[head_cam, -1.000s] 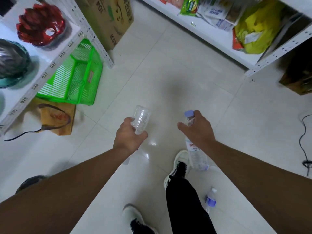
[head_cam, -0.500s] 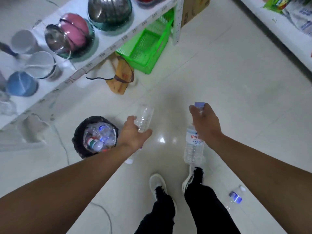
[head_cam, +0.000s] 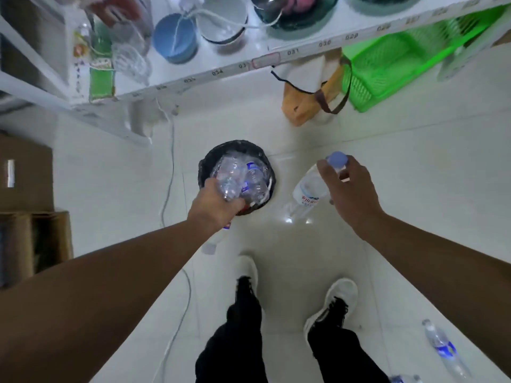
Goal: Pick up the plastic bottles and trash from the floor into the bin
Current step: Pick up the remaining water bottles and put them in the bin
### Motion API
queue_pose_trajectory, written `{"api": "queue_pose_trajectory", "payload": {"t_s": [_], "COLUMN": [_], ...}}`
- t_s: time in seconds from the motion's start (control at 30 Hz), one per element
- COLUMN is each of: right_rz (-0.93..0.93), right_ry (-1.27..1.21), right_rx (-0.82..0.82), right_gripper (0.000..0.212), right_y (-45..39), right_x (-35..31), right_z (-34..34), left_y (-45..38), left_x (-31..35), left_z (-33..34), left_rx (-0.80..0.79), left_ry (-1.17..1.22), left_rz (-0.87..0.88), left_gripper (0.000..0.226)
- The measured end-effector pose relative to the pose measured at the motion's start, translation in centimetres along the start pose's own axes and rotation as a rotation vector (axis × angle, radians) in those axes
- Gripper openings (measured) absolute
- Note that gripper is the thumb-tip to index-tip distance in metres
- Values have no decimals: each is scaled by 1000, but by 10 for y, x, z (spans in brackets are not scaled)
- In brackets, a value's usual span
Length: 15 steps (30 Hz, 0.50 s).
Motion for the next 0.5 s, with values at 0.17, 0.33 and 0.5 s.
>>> {"api": "queue_pose_trajectory", "payload": {"t_s": [0.17,0.33,0.5], "right_rz": [13,55,144], "right_ry": [-44,-114,-44], "right_rx": [-62,17,29], "right_gripper": [36,35,26], "right_y": [-15,-43,-52], "right_x": [-27,-35,1], "right_z": [79,154,223], "left_y": [-38,-112,-171], "left_x": [-41,-62,-74], "left_z": [-24,-18,0], "left_rx": [5,-55,-133], "left_ry": [17,22,17], "left_rz": [-65,-51,-72], "left_gripper": [81,70,97]}}
Point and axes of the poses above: each hand's wrist, its own y-axis away from the middle knuckle, its own z-axis out of the palm, x = y × z, the point moved 10 cm from there along -y, towards the middle knuckle, and after that the axes turned 2 degrees about y, right-handed, at the moved point
